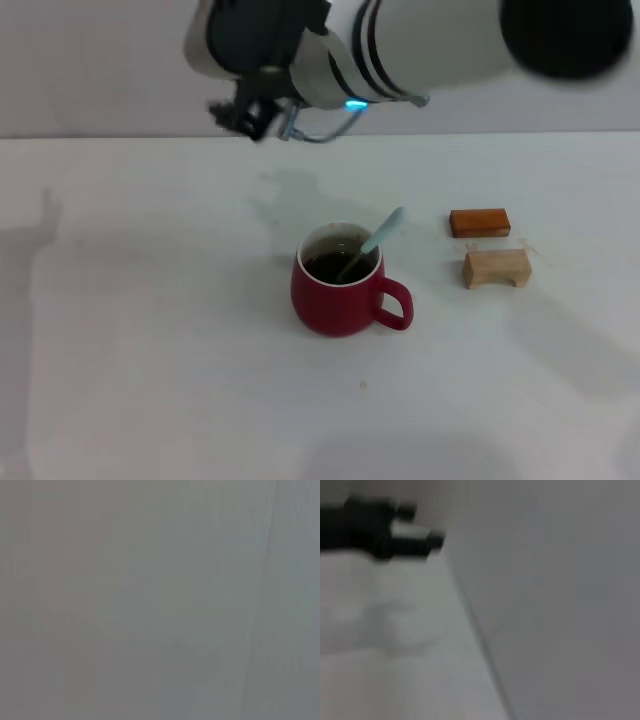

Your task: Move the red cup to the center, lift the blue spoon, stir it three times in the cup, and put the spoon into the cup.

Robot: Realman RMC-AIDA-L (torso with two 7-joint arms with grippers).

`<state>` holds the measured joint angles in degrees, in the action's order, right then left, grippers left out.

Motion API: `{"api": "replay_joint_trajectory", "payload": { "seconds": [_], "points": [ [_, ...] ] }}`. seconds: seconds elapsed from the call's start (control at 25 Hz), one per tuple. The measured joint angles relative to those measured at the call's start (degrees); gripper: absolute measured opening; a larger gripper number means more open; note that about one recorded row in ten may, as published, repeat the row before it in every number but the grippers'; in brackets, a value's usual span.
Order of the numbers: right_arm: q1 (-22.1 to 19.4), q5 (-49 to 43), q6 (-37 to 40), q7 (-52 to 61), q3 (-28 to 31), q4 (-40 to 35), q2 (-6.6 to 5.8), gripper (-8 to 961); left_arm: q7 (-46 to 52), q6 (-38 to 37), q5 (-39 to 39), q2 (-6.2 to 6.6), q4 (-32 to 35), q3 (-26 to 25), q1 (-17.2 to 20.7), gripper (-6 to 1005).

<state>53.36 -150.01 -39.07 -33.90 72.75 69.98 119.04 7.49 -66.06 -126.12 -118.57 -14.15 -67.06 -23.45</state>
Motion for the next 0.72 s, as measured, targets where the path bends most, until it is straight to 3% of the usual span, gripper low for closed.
{"api": "replay_joint_trajectory", "payload": {
  "seconds": [0.04, 0.16, 0.2, 0.24, 0.28, 0.32, 0.4, 0.44, 0.52, 0.56, 0.6, 0.64, 0.72],
  "points": [
    [0.0, 0.0, 0.0, 0.0, 0.0, 0.0, 0.0, 391, 0.01, -0.02, 0.01, 0.0, 0.0, 0.0, 0.04, 859],
    [-8.42, -4.37, 14.96, 0.06, -4.32, 3.19, 0.2, 390, 0.02, -0.08, 0.02, 0.0, 0.0, 0.0, 0.12, 859],
    [-8.42, -4.37, 14.96, 0.06, -4.32, 3.19, 0.2, 390, 0.02, -0.08, 0.02, 0.0, 0.0, 0.0, 0.12, 859],
    [-13.63, -7.45, 25.64, 0.32, -7.03, 3.51, 0.39, 390, 0.03, -0.11, -0.02, 0.0, 0.0, 0.0, 0.14, 859],
    [-13.63, -7.45, 25.64, 0.32, -7.03, 3.51, 0.39, 390, 0.03, -0.11, -0.02, 0.0, 0.0, 0.0, 0.14, 859],
    [-15.98, -8.78, 31.29, 0.52, -8.05, 3.0, 0.44, 390, 0.04, -0.12, -0.04, 0.0, 0.0, 0.0, 0.13, 859],
    [-23.5, -10.27, 51.75, 0.59, -10.84, -1.19, 0.7, 390, 0.06, -0.12, -0.24, 0.0, -0.27, 0.0, 0.02, 859],
    [-23.5, -10.27, 51.75, 0.59, -10.84, -1.19, 0.7, 390, 0.06, -0.12, -0.24, 0.0, -0.27, 0.0, 0.02, 859],
    [-28.12, -8.77, 66.49, 0.02, -12.05, -4.49, 0.73, 390, 0.07, -0.13, -0.33, 0.0, -0.55, 0.0, -0.02, 859],
    [-28.12, -8.77, 66.49, 0.02, -12.05, -4.49, 0.73, 390, 0.07, -0.13, -0.33, 0.0, -0.55, 0.0, -0.02, 859],
    [-30.44, -4.71, 74.81, -2.28, -12.9, -6.7, 0.73, 390, 0.07, -0.13, -0.35, 0.01, -0.57, 0.0, -0.04, 859],
    [-30.44, -4.71, 74.81, -2.28, -12.9, -6.7, 0.73, 390, 0.07, -0.13, -0.36, 0.02, -0.63, 0.0, -0.06, 859],
    [-31.71, 2.44, 82.06, -7.68, -14.44, -8.69, 0.75, 390, 0.07, -0.13, -0.38, 0.05, -0.74, 0.0, -0.08, 859]
  ]
}}
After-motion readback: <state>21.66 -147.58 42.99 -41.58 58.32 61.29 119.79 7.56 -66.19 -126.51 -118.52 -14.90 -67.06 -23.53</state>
